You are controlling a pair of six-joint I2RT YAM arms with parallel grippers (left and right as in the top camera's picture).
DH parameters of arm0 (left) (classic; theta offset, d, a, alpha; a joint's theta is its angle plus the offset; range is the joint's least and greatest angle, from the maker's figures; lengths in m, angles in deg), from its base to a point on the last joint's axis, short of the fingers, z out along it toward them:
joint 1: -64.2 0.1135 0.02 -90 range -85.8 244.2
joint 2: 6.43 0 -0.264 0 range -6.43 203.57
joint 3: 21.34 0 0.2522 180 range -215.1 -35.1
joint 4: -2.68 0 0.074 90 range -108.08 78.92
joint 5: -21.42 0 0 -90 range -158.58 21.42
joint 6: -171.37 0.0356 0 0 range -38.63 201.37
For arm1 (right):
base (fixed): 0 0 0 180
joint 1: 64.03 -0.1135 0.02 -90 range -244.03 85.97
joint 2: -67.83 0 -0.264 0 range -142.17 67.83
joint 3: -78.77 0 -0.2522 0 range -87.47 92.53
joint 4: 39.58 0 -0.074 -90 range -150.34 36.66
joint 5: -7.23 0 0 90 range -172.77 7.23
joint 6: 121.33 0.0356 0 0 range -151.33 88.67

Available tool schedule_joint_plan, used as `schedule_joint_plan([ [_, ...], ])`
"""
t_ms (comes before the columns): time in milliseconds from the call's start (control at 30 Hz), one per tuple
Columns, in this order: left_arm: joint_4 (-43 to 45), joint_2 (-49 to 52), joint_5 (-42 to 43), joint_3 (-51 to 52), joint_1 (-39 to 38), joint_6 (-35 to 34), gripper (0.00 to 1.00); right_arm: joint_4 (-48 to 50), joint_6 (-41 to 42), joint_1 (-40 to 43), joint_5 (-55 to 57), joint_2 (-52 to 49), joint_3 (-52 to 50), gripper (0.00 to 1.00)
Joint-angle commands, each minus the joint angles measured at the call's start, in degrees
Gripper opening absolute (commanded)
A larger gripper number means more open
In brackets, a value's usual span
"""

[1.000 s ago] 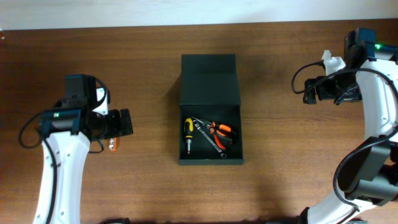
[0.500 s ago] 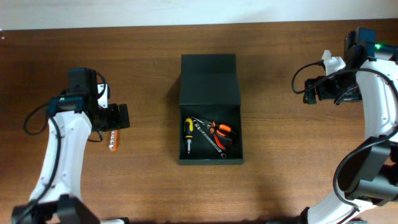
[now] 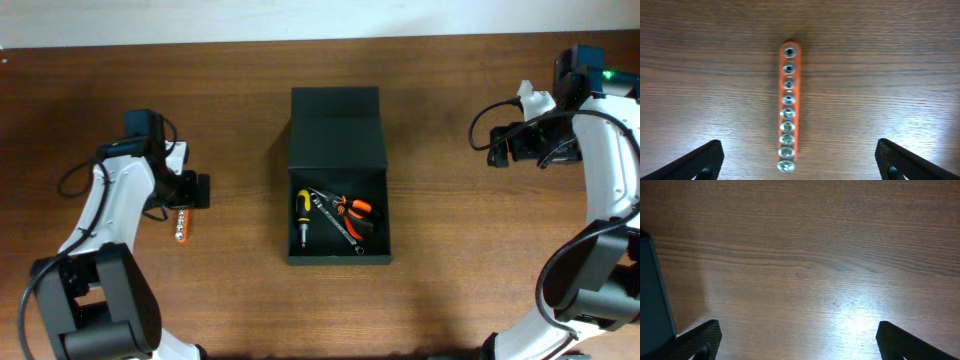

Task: Pack container
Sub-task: 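Lower the left gripper toward the orange socket rail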

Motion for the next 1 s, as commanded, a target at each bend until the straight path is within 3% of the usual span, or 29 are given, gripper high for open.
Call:
schedule_joint_plan([
  [0, 0.1, 0.2, 1.4, 0.2, 3.3, 3.6, 0.99, 0.0, -0.6, 0.1, -0.7, -0.1, 0.0, 0.99],
  [300, 2.1, 0.2, 3.7, 0.2, 7.4, 4.7, 0.99, 0.0, -0.6, 0.1, -0.7, -0.1, 0.0, 0.99],
  [500, 2.8, 0.2, 9.9, 0.2, 7.4, 4.8, 0.99, 0.0, -0.6, 0.1, -0.7, -0.1, 0.0, 0.99],
  [967, 2.9, 5.3, 5.2, 0.2, 5.6, 3.1, 0.99, 0.0, -0.6, 0.1, -0.7, -0.1, 0.0, 0.99],
])
